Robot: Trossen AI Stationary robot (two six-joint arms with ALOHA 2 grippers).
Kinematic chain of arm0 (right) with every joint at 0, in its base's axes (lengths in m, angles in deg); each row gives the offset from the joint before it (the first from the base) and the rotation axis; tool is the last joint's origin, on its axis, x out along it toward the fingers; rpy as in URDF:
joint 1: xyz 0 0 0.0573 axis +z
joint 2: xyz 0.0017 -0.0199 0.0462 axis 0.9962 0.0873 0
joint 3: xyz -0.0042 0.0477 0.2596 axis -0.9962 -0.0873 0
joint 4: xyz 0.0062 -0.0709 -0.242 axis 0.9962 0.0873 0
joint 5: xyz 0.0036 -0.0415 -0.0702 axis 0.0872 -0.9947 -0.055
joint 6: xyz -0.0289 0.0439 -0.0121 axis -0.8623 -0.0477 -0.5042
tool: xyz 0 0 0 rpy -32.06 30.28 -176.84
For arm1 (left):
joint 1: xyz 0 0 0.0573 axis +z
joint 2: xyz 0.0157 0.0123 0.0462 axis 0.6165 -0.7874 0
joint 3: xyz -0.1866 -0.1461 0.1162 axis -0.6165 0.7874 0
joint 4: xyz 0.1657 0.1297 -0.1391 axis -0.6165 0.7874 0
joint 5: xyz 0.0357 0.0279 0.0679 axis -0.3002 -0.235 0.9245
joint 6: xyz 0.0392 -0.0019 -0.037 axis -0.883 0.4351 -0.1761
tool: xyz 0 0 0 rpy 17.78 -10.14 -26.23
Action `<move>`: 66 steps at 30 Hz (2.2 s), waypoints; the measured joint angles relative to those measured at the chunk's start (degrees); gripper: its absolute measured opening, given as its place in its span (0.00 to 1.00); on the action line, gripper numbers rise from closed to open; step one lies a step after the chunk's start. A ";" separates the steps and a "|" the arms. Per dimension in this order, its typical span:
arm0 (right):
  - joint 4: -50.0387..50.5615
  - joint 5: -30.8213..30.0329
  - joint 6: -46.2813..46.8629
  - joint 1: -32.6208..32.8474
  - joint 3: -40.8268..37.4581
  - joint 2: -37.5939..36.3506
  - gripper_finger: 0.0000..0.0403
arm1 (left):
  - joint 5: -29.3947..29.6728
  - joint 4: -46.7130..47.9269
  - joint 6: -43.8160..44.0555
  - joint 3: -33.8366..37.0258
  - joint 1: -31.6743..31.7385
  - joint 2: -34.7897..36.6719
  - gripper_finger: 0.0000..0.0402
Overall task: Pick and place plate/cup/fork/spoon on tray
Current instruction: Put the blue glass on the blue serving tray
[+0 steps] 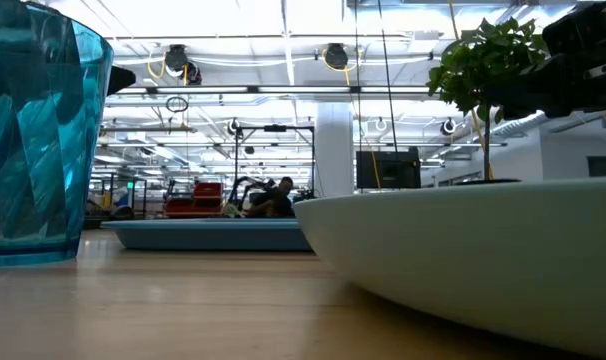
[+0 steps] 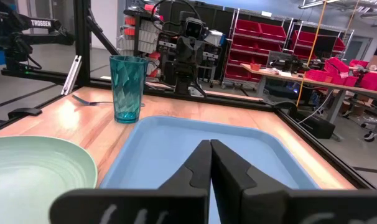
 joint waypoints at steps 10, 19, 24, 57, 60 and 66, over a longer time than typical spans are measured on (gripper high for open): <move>-0.01 0.00 0.00 -0.01 0.02 -0.01 0.00 | -4.59 -1.68 0.62 -0.02 -0.16 -0.03 0.01; -0.02 0.00 0.00 0.01 0.01 0.00 0.00 | -10.50 -1.68 5.10 -8.71 -0.86 -6.65 0.01; -0.08 0.00 0.00 -0.01 0.00 -0.01 0.00 | -10.37 4.13 -0.22 -21.21 -3.38 -19.32 0.01; -3.37 -1.89 24.61 0.01 0.02 0.13 0.00 | -10.32 84.36 5.04 -92.30 -26.00 -80.84 0.03; -3.02 -3.18 23.92 0.01 0.01 0.13 0.00 | -10.28 84.38 7.16 -92.28 -27.24 -83.58 0.04; -3.00 -4.87 24.00 -0.01 0.01 0.13 0.00 | -9.80 84.41 9.05 -92.28 -29.05 -88.55 0.19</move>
